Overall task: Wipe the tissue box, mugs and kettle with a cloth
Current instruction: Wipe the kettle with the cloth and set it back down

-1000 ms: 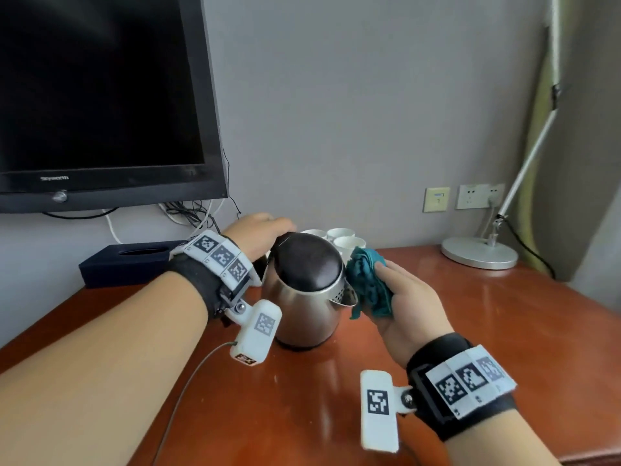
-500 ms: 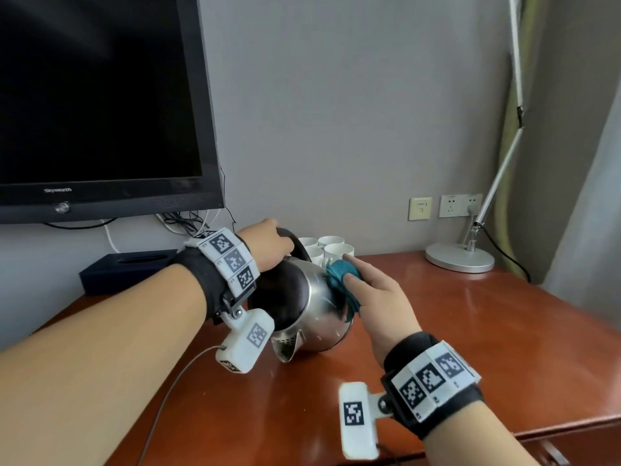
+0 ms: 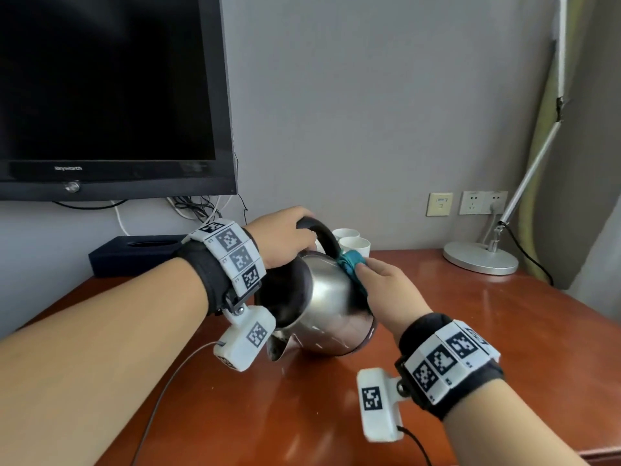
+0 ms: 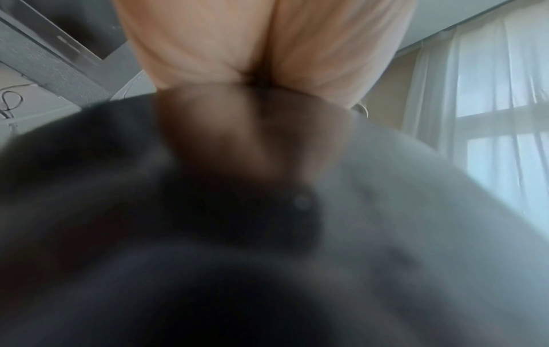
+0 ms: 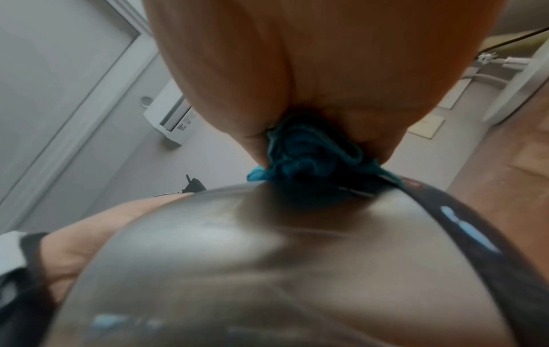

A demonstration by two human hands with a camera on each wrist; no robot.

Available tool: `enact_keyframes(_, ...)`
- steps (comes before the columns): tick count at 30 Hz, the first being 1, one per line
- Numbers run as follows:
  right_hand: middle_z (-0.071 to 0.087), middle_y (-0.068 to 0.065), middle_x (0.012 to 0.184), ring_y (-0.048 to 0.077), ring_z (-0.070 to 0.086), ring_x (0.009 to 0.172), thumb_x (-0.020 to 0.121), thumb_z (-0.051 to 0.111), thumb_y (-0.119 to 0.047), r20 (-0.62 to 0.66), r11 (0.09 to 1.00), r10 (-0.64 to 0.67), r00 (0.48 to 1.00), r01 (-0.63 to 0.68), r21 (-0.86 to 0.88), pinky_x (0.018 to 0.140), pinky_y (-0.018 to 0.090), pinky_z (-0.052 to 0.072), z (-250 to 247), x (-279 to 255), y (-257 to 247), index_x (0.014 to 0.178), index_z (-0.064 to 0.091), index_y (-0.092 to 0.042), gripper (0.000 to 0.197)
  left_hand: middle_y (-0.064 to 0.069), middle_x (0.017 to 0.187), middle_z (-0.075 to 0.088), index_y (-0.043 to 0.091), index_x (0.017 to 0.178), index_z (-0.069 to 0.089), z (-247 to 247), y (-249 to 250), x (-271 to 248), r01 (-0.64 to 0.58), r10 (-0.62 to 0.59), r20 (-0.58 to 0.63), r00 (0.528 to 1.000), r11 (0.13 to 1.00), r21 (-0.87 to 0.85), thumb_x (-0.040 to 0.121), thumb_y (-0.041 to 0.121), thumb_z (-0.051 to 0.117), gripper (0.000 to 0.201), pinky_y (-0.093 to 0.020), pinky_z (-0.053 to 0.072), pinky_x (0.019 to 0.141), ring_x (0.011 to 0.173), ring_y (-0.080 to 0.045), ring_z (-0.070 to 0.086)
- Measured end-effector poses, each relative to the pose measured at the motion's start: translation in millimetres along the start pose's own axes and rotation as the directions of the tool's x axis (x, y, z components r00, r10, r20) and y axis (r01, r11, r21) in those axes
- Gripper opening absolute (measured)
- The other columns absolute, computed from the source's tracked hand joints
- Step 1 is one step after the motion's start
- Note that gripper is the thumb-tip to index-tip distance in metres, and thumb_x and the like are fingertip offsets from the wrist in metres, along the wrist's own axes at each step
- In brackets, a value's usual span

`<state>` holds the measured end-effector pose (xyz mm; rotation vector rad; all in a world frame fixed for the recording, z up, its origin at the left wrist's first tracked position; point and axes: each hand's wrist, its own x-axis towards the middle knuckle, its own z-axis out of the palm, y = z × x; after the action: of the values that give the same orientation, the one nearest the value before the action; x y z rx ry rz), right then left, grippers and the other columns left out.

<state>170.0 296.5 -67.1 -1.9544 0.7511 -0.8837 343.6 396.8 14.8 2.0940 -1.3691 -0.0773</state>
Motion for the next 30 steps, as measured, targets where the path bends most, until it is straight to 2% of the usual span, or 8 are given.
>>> enact_keyframes(2, 0.066, 0.006, 0.078, 0.021, 0.057, 0.078, 0.105, 0.048, -0.024, 0.026, 0.998, -0.026, 0.999, 0.027, -0.050, 0.070, 0.036, 0.042, 1.2, -0.2, -11.6, 0.091, 0.069, -0.012, 0.028, 0.010, 0.102, 0.077, 0.030, 0.129, 0.059, 1.9, 2.4, -3.8, -0.006, 0.006, 0.004, 1.000, 0.997, -0.083, 0.106, 0.038, 0.052, 0.026, -0.015, 0.042, 0.066, 0.084, -0.002, 0.065)
enact_keyframes(4, 0.064, -0.003, 0.076, 0.015, 0.056, 0.076, 0.105, 0.048, -0.023, 0.072, 0.995, -0.078, 0.994, 0.082, -0.049, 0.069, 0.032, 0.041, 3.6, -5.8, -28.8, 0.092, 0.070, -0.014, 0.026, 0.006, 0.109, 0.076, 0.026, 0.130, 0.061, 3.2, 4.3, -8.8, -0.010, 0.010, 0.005, 1.000, 0.990, -0.137, 0.109, 0.042, 0.044, 0.031, -0.010, 0.044, 0.074, 0.096, -0.008, 0.067)
enact_keyframes(8, 0.059, 0.000, 0.070, 0.006, 0.048, 0.061, 0.105, 0.048, -0.020, 0.182, 0.971, -0.227, 0.957, 0.236, -0.028, 0.055, 0.018, 0.036, 10.0, -17.9, -56.5, 0.093, 0.069, -0.009, 0.027, 0.006, 0.129, 0.067, 0.025, 0.135, 0.061, 1.5, 1.8, -11.5, -0.081, 0.082, 0.005, 0.997, 0.993, -0.087, 0.111, 0.043, 0.038, 0.038, -0.034, 0.040, 0.112, 0.123, -0.013, 0.058)
enact_keyframes(14, 0.057, -0.008, 0.064, 0.005, 0.050, 0.063, 0.105, 0.047, -0.026, 0.103, 0.971, -0.148, 0.984, 0.165, -0.176, 0.055, 0.018, 0.035, 6.4, -11.6, -35.9, 0.083, 0.064, -0.017, 0.029, 0.008, 0.099, 0.076, 0.025, 0.133, 0.060, 0.5, -15.2, -12.8, -0.082, 0.088, 0.015, 0.996, 0.971, -0.225, 0.110, 0.040, 0.041, 0.033, -0.028, 0.047, 0.102, 0.098, 0.002, 0.068)
enact_keyframes(16, 0.057, -0.006, 0.067, 0.011, 0.051, 0.066, 0.106, 0.046, -0.026, 0.055, 0.974, -0.091, 0.994, 0.101, -0.202, 0.056, 0.024, 0.035, 3.4, -9.6, -25.6, 0.081, 0.062, -0.017, 0.031, 0.005, 0.103, 0.079, 0.025, 0.135, 0.059, 1.9, -19.5, -12.9, -0.067, 0.073, 0.009, 0.997, 0.958, -0.280, 0.110, 0.040, 0.042, 0.034, -0.035, 0.045, 0.108, 0.107, -0.009, 0.069)
enact_keyframes(19, 0.057, -0.002, 0.069, 0.018, 0.052, 0.069, 0.106, 0.044, -0.024, 0.032, 0.965, -0.064, 0.997, 0.070, -0.254, 0.057, 0.029, 0.035, 6.2, -8.0, -24.8, 0.079, 0.059, -0.016, 0.031, 0.007, 0.105, 0.078, 0.029, 0.134, 0.058, 0.8, -19.4, -14.0, -0.057, 0.061, 0.008, 0.998, 0.961, -0.269, 0.111, 0.036, 0.040, 0.030, -0.030, 0.043, 0.092, 0.096, -0.009, 0.065)
enact_keyframes(21, 0.057, -0.002, 0.070, 0.020, 0.052, 0.072, 0.105, 0.044, -0.023, 0.044, 0.953, -0.092, 0.995, 0.101, -0.284, 0.057, 0.028, 0.034, 10.6, -8.4, -31.7, 0.079, 0.057, -0.018, 0.030, 0.009, 0.106, 0.078, 0.030, 0.135, 0.057, 0.2, -17.9, -14.2, -0.048, 0.054, 0.017, 0.998, 0.970, -0.239, 0.111, 0.038, 0.040, 0.030, -0.031, 0.044, 0.094, 0.099, -0.011, 0.065)
enact_keyframes(30, 0.057, -0.017, 0.061, 0.005, 0.051, 0.060, 0.106, 0.045, -0.026, 0.172, 0.940, -0.282, 0.944, 0.307, -0.147, 0.054, 0.021, 0.035, 29.0, -27.5, -64.0, 0.078, 0.057, -0.028, 0.031, 0.005, 0.131, 0.065, 0.025, 0.140, 0.058, -5.1, -13.4, -3.4, -0.073, 0.074, 0.024, 0.997, 0.996, -0.056, 0.111, 0.039, 0.041, 0.036, -0.031, 0.040, 0.109, 0.124, -0.015, 0.057)
